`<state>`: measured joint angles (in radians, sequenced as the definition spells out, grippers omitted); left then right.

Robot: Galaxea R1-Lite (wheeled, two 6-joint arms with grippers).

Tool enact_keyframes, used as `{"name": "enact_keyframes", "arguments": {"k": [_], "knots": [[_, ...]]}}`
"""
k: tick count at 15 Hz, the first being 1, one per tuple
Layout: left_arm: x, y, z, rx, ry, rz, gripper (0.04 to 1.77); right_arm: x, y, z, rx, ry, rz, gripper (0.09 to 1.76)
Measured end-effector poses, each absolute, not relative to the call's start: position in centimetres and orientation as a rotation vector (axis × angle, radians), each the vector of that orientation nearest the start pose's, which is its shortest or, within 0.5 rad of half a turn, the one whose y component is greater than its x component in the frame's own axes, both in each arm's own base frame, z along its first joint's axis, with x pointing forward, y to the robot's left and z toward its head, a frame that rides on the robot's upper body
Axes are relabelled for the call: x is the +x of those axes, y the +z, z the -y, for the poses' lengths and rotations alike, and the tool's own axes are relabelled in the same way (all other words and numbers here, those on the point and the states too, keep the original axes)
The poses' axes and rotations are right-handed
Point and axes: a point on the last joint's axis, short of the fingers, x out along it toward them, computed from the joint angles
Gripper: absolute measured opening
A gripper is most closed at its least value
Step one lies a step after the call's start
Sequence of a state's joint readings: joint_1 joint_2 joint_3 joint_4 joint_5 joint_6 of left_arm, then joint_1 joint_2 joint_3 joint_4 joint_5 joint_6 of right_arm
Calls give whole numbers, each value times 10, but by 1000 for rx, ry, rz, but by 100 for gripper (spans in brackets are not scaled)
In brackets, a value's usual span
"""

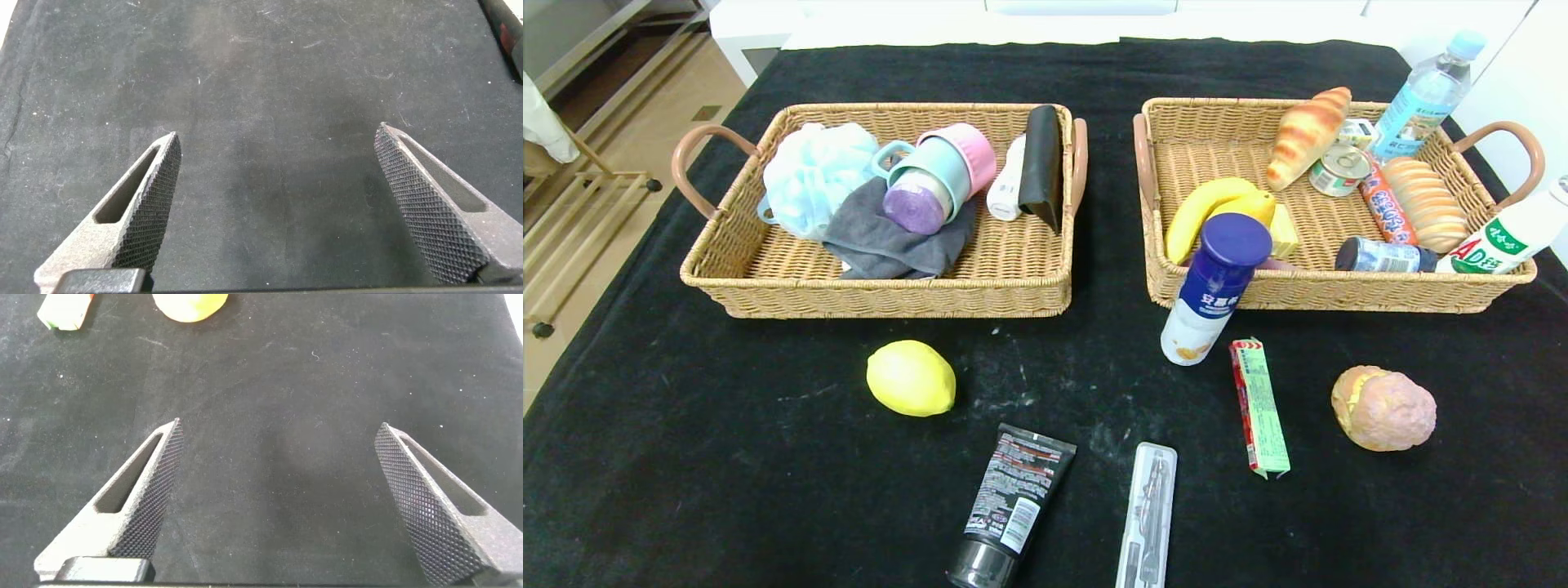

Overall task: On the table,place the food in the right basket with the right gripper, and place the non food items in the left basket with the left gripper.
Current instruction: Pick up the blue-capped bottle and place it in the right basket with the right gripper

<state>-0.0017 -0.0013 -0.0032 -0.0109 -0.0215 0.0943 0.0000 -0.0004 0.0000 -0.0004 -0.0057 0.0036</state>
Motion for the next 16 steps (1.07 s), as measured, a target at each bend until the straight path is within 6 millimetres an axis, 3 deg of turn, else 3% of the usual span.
{"name": "enact_keyframes", "arguments": {"k": [7,10,16], "knots": [[-24,78,0,88,-23,7,172,-23,76,0,5,-8,2,171],[-27,89,1,87,-35,43,172,-24,78,0,4,-9,8,171],[-38,135,2,90,-78,92,172,-37,125,0,-1,-2,79,171]]}}
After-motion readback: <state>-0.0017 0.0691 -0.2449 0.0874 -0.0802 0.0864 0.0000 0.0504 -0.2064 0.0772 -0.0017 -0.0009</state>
